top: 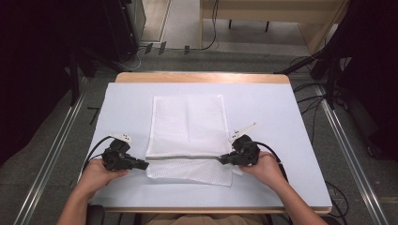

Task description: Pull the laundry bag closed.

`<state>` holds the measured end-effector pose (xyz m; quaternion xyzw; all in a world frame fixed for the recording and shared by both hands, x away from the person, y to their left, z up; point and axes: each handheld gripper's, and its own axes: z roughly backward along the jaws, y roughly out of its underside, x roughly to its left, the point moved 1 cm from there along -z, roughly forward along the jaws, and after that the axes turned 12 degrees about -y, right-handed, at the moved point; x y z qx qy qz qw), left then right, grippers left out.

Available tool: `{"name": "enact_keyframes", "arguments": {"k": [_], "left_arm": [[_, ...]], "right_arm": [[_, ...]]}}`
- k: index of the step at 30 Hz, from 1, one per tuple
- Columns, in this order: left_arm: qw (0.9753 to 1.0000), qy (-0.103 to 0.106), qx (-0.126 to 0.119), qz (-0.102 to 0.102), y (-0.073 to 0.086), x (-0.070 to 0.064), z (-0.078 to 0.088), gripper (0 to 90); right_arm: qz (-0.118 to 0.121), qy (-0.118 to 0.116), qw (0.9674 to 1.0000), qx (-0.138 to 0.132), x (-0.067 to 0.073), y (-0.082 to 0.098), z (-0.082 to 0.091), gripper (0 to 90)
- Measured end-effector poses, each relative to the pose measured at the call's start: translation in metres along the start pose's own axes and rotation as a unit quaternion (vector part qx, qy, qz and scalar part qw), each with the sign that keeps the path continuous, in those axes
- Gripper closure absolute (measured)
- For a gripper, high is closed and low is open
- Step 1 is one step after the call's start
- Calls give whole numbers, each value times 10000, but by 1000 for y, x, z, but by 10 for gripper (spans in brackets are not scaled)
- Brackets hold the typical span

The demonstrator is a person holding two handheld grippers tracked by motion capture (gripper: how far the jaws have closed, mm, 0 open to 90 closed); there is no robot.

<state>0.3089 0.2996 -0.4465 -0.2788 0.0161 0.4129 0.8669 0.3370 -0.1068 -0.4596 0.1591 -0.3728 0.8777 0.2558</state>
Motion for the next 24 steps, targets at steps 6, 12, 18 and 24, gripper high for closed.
{"name": "enact_keyframes", "arguments": {"k": [6,12,18,24], "left_arm": [[10000,4,5,-24,-1,0,-1,818],[9999,68,-78,97,-2,2,-1,754],[9996,54,-200,180,-6,3,-1,760],[9992,-55,-240,313,-11,1,0,875]], "right_arm": [[-9,-25,10000,6,0,0,0,880],[12,-42,10000,10,0,0,-1,880],[2,-56,10000,75,0,-1,-4,880],[-37,-33,9999,118,-1,-1,-6,881]]}}
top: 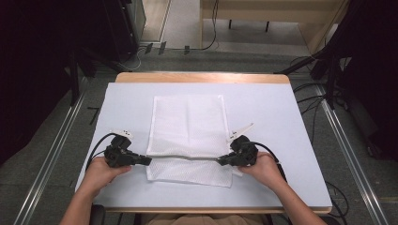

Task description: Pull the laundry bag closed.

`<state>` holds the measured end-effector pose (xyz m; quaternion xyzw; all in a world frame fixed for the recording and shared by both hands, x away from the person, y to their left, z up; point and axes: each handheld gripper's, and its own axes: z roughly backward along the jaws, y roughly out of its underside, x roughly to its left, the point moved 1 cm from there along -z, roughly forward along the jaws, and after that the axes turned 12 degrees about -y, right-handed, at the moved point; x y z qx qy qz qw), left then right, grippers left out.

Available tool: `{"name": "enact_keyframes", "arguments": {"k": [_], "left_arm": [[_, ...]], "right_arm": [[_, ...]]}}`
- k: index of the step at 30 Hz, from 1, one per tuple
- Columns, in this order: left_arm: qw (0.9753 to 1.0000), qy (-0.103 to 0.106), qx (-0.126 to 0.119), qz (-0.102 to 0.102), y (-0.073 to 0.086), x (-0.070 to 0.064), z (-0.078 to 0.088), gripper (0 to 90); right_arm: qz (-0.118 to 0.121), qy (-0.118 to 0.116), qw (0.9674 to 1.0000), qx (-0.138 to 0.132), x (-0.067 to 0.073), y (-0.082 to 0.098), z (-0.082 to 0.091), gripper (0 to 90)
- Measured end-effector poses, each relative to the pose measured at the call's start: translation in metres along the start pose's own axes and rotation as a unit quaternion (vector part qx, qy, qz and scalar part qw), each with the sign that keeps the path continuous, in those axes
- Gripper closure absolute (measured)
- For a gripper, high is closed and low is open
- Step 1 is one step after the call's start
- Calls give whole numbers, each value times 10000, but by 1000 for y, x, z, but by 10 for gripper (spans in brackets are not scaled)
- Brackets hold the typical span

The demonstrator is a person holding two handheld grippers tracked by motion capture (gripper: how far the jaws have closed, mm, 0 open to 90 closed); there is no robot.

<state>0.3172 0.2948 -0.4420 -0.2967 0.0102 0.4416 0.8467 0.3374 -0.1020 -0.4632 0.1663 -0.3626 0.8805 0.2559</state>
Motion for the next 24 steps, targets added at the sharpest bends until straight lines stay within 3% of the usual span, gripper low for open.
{"name": "enact_keyframes", "arguments": {"k": [3,5,8,11,12,15,17,19,20,22,24], "left_arm": [[9999,-112,-15,1,-1,-1,2,887],[9997,-202,21,-109,0,-3,2,891],[9994,-266,173,-103,0,-2,-1,893],[9993,-308,141,-164,1,-3,-1,893],[9992,-364,121,-142,0,-3,-1,893],[9994,-186,218,-181,2,-4,-5,888],[9994,-190,232,-196,2,-3,-6,877],[9996,-73,196,-199,2,-3,-5,856],[9996,-124,126,-238,2,-4,-5,837],[9996,-93,120,-243,2,-3,-4,793],[9997,-83,86,-210,3,-2,-4,736]], "right_arm": [[-46,119,9999,48,-2,1,-1,884],[-33,208,9998,-39,-2,2,1,886],[-8,206,9997,-87,-1,5,4,887],[-4,165,9998,-94,0,8,6,887],[93,173,9998,-81,1,9,7,887],[20,220,9997,-113,0,10,7,883],[44,71,9999,-72,-2,10,8,869],[-116,-174,9998,-28,-5,10,7,787],[-119,-222,9997,-31,-6,10,7,770],[77,-112,9999,-21,-3,9,7,741],[84,-93,9999,-97,-2,9,8,689]]}}
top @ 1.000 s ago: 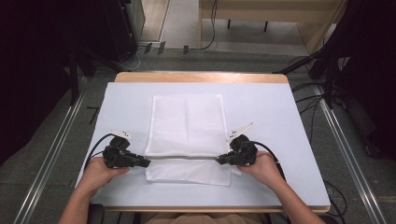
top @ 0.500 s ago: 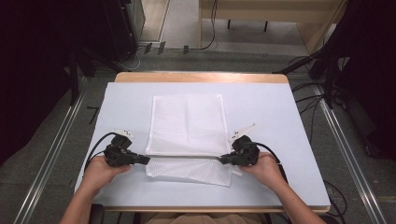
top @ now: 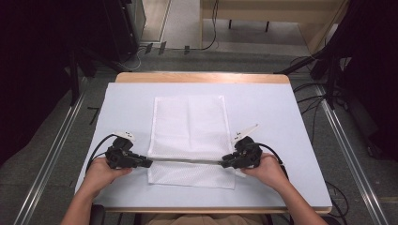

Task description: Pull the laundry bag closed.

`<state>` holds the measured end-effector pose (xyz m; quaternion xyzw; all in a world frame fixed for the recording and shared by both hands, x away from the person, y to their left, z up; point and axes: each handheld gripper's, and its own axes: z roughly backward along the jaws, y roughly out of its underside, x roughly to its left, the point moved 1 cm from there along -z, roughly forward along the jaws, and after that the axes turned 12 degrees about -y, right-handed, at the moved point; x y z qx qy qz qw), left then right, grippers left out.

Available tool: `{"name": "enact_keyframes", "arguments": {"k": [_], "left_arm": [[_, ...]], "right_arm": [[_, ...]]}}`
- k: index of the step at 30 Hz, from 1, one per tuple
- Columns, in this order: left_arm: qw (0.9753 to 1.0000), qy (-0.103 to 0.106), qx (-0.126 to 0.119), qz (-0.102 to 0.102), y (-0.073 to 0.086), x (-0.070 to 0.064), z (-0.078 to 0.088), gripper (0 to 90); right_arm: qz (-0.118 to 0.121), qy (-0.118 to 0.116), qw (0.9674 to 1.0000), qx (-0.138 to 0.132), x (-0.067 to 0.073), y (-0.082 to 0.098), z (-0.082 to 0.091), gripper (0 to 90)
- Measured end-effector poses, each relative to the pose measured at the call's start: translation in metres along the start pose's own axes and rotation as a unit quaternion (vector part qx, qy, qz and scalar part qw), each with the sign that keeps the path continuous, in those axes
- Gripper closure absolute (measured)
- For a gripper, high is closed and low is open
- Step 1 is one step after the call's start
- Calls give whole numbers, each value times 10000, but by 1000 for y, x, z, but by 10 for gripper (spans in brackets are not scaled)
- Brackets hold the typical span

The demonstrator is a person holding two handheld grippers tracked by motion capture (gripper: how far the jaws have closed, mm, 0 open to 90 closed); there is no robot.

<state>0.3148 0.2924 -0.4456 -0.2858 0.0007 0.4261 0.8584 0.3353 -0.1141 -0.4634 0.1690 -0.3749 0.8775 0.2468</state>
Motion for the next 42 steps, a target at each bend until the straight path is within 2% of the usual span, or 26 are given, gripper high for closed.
{"name": "enact_keyframes", "arguments": {"k": [5,8,12,19,21,25,33,39,42], "left_arm": [[9996,26,-282,72,0,2,5,640],[9995,26,-322,69,0,3,6,607],[9990,-7,-436,87,0,2,9,570],[9970,-240,-723,164,0,6,14,471],[9964,-287,-757,235,0,7,15,462],[9952,-469,-822,235,0,8,17,440],[9913,-828,-974,317,3,14,21,409],[9850,-1230,-1140,400,5,21,25,372],[9826,-1352,-1182,473,7,25,25,360]], "right_arm": [[86,115,9994,-310,-1,-1,7,654],[88,169,9991,-380,-1,0,10,624],[233,293,9980,-514,-3,1,13,568],[354,569,9945,-803,-8,2,21,468],[375,691,9929,-894,-10,4,24,450],[338,902,9894,-1087,-14,7,31,416],[201,1217,9820,-1428,-24,14,47,367],[51,1431,9775,-1546,-33,21,57,326],[6,1556,9748,-1595,-38,25,62,307]]}}
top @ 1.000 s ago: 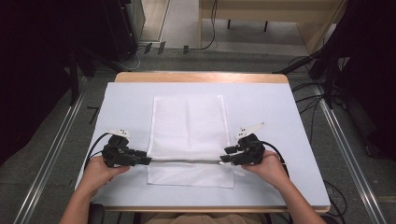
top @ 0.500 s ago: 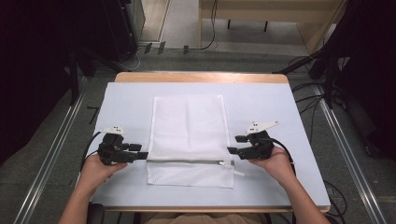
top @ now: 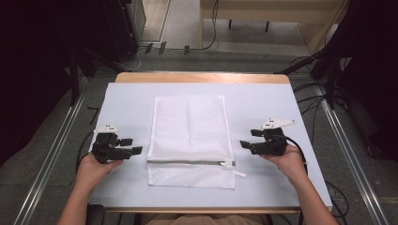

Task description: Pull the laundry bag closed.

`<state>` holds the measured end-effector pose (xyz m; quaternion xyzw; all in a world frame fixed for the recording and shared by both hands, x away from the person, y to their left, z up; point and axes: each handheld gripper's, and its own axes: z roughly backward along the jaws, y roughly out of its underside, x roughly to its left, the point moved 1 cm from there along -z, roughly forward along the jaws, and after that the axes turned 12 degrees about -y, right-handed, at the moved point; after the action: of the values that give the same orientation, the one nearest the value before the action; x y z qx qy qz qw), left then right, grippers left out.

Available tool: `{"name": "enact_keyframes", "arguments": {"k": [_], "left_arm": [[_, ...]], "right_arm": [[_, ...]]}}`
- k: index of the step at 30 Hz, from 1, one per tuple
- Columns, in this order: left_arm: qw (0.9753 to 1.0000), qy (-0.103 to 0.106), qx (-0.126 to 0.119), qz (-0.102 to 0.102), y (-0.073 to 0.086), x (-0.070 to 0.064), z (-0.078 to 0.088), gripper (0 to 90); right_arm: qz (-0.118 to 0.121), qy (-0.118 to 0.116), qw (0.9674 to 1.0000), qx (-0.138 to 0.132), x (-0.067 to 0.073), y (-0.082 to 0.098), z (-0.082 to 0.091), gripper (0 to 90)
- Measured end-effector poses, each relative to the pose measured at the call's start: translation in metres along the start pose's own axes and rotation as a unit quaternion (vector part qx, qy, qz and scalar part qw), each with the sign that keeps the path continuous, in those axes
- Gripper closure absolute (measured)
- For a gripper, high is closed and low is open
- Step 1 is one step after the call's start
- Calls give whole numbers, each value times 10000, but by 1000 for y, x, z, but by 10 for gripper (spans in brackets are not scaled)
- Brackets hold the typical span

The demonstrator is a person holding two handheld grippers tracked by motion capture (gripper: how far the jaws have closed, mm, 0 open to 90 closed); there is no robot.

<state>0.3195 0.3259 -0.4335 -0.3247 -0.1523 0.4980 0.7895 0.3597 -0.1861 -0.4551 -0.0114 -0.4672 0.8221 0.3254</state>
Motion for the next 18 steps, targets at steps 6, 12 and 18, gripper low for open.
{"name": "enact_keyframes", "arguments": {"k": [6,12,18], "left_arm": [[9997,-237,72,84,2,6,-1,329],[9990,-395,82,215,4,11,-2,315],[9983,-533,98,203,6,14,-4,287]], "right_arm": [[-33,339,9994,-25,-12,6,6,267],[-35,518,9986,-27,-20,10,8,250],[-40,635,9980,-6,-25,12,9,243]]}}
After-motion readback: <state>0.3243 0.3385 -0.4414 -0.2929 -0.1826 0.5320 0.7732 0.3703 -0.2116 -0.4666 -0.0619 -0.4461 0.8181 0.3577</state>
